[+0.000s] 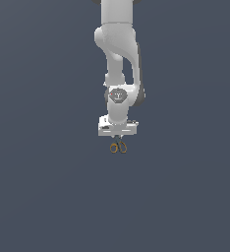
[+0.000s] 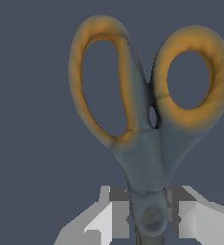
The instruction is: Pick up the object and move it to a goal position.
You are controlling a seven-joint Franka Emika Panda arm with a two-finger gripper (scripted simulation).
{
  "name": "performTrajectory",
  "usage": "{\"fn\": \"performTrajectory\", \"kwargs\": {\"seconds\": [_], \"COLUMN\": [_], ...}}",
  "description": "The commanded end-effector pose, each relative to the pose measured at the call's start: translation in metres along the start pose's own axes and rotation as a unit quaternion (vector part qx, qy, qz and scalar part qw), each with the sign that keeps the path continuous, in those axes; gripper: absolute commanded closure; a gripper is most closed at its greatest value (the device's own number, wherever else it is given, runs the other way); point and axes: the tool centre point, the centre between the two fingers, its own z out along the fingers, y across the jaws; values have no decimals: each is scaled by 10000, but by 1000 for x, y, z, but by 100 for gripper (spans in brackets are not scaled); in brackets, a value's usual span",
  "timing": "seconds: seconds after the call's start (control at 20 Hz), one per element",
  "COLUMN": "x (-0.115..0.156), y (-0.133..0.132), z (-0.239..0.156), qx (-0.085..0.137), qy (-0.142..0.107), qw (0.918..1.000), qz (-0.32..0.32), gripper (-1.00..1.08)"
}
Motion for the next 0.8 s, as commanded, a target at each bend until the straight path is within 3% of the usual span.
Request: {"fn": "performTrajectory", "kwargs": {"seconds": [0.0, 0.75], "x": [4, 48], "y": [3, 39], "z": [-8, -119], "qx": [-1, 2], "qy": [9, 6], "qw": [10000, 10000], "qz": [2, 1], "gripper": [108, 108]}}
